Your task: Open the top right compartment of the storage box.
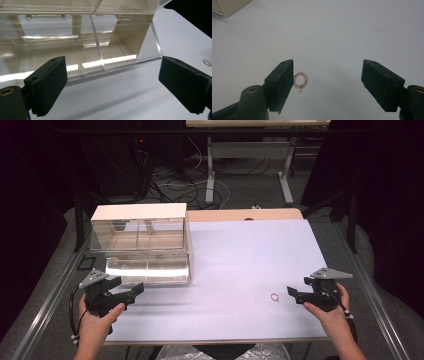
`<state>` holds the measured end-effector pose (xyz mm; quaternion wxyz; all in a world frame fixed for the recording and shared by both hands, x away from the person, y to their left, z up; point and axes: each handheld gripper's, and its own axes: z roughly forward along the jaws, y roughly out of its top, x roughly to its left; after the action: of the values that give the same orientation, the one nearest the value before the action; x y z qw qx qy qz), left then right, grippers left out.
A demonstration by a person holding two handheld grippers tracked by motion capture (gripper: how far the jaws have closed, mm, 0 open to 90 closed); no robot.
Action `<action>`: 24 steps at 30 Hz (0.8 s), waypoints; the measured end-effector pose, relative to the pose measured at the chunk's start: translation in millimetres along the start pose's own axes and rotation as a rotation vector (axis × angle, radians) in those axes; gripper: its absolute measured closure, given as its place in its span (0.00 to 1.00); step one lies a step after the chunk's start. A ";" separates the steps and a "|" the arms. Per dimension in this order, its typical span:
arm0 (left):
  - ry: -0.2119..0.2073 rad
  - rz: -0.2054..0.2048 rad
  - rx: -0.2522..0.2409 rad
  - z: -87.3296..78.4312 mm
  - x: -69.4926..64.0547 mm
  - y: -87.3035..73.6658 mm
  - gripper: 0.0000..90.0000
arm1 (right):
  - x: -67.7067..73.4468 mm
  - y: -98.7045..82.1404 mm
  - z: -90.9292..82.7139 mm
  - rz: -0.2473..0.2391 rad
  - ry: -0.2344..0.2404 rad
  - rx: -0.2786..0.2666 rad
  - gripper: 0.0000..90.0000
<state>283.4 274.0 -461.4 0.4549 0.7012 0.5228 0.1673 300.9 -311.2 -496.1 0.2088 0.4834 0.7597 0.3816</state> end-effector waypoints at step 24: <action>0.039 0.085 0.034 -10.8 -8.1 27.3 0.18 | 1.9 -3.9 0.6 0.086 0.056 0.207 0.35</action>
<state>288.4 270.8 -431.6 0.4252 0.7270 0.5040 0.1913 298.2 -310.2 -499.5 0.1196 0.5237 0.7791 0.3231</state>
